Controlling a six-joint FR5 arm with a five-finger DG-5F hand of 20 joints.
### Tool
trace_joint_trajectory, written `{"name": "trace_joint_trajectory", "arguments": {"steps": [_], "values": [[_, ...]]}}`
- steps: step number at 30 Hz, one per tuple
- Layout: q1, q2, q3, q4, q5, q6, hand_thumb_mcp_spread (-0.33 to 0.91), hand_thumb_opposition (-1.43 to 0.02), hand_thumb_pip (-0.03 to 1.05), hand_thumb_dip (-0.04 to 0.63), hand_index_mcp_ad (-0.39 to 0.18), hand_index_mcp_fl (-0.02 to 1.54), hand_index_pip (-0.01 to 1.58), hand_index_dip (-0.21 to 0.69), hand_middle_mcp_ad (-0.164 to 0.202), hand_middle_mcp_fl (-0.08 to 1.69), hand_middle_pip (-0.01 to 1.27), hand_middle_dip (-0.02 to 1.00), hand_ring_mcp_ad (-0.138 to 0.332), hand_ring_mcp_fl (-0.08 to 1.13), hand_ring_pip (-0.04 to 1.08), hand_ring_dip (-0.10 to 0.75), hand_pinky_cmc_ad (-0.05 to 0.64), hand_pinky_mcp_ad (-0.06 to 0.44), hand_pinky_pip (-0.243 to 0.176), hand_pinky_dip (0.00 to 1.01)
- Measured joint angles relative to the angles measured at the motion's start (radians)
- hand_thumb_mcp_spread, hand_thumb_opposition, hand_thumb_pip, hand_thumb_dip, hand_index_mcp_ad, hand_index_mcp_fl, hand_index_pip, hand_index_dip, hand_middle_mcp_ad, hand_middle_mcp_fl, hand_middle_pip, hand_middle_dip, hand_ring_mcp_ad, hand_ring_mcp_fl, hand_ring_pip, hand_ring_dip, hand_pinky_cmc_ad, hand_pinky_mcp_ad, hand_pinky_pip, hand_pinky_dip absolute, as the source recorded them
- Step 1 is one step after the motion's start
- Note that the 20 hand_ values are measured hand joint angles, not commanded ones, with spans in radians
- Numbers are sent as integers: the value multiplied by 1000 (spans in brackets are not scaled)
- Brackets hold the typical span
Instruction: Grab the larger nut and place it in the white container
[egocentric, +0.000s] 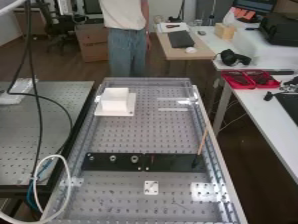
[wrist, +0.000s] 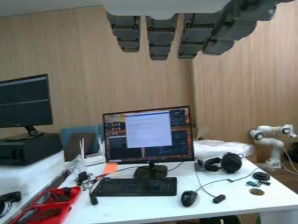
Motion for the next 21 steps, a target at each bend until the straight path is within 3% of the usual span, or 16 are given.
{"name": "trace_joint_trajectory", "arguments": {"steps": [3, 6, 7, 10, 14, 21], "values": [[0, 2, -2, 1, 1, -1, 0, -19, 17, 7, -58, 3, 2, -9, 38, 21, 12, 24, 75, 17, 14, 12, 63, 51, -10, 7], [0, 4, -4, 2, 3, -1, 127, -328, 307, 7, -58, 9, 37, -9, 28, 44, 72, 31, 73, 9, 33, 16, 77, 79, -12, 63], [0, 5, -5, 2, 3, -1, 161, -412, 332, 7, -58, 9, 54, -9, 24, 40, 93, 37, 82, 5, 61, 16, 94, 101, -10, 103], [1, 8, -9, 2, 5, 0, 155, -506, 318, 3, -58, 24, 70, -9, 26, 59, 105, 51, 99, 0, 75, 16, 157, 183, -10, 168], [2, 11, -15, 4, 10, 1, 154, -606, 333, 7, -61, 35, 84, -9, 24, 87, 126, 77, 138, 3, 103, 16, 234, 232, -28, 211], [5, 17, -50, 22, 32, 2, 159, -667, 379, 5, -56, 40, 94, -12, 33, 110, 141, 91, 169, 5, 108, 16, 295, 260, -44, 243]]}}
